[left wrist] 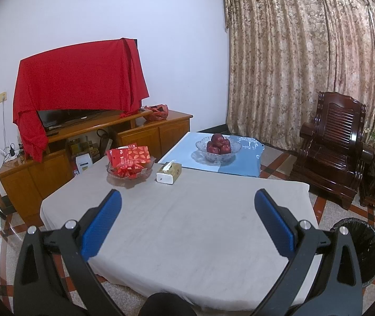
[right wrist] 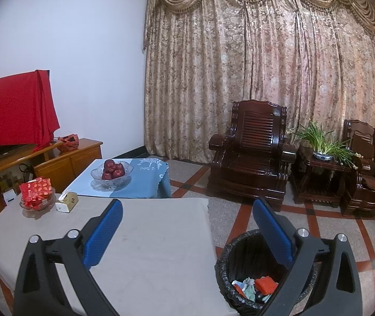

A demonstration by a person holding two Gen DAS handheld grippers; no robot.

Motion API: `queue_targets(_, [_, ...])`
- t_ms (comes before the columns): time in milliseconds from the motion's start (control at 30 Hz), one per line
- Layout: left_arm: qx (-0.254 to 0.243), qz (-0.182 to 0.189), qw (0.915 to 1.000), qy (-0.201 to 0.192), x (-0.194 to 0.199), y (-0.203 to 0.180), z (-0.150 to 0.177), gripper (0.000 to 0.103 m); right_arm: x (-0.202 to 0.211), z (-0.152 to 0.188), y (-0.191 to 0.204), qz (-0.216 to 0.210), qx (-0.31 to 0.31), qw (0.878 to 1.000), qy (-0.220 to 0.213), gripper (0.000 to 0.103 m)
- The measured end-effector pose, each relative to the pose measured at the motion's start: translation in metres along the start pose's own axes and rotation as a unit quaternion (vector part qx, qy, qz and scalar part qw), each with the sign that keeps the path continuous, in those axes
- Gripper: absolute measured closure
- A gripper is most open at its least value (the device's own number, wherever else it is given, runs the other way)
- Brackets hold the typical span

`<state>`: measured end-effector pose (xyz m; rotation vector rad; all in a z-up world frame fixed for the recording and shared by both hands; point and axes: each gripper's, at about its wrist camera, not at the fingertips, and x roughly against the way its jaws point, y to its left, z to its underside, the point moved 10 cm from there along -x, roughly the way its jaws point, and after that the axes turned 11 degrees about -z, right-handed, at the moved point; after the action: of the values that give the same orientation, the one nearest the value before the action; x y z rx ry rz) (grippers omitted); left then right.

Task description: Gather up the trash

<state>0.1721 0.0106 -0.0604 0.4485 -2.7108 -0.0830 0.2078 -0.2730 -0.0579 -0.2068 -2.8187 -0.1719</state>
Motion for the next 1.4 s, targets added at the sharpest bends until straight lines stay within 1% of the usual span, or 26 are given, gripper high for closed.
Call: queue_targets(1400, [-0.002, 0.000, 1.0000, 0.002, 0.0031, 0.0007, 0.0052, 0.005, -0.0013, 0.0026, 0.0034, 0.000, -0.001, 1.000, 0.001, 0.006])
